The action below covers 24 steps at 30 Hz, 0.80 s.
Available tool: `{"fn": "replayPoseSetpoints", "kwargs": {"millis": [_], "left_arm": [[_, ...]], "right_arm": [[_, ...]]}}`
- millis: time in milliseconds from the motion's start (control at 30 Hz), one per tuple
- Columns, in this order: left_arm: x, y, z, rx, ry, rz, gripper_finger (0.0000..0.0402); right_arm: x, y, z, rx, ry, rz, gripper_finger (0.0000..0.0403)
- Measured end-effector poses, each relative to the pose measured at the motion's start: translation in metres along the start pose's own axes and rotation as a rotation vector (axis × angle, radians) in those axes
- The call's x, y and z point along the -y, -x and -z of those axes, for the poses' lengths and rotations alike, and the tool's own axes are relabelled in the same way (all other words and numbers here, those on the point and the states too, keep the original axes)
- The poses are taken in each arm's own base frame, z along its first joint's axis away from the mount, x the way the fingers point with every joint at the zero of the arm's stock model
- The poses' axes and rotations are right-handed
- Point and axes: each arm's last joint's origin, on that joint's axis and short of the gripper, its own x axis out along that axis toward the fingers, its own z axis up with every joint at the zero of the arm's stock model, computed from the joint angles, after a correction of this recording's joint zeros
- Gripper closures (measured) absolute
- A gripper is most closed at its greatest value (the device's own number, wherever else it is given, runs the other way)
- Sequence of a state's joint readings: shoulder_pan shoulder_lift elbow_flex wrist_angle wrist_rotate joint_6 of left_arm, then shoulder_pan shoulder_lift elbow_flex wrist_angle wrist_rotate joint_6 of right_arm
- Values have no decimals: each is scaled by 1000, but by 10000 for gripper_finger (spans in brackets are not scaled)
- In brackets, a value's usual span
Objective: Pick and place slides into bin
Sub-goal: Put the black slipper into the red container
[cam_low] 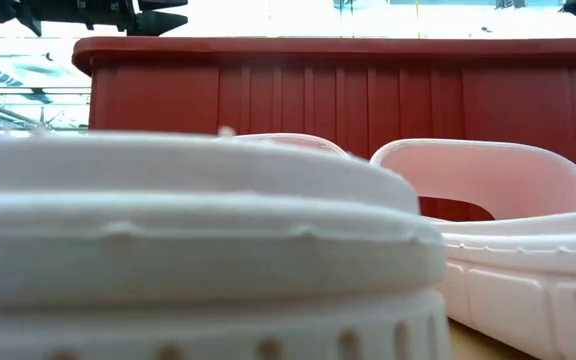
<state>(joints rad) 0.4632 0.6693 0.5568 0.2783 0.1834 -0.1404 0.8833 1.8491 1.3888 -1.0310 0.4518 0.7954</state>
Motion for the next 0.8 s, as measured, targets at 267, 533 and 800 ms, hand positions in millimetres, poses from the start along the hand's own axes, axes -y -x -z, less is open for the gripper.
{"fn": "replayPoseSetpoints", "kwargs": {"millis": [267,533,800], "left_arm": [[0,0,1,-8,2,-1,204],[0,0,1,-14,3,-2,204],[0,0,1,-14,4,-3,204]], "right_arm": [[-6,-26,7,-102,41,110,193],[-8,-39,7,-58,19,214,193],[-2,-41,8,-88,-18,246,257]]}}
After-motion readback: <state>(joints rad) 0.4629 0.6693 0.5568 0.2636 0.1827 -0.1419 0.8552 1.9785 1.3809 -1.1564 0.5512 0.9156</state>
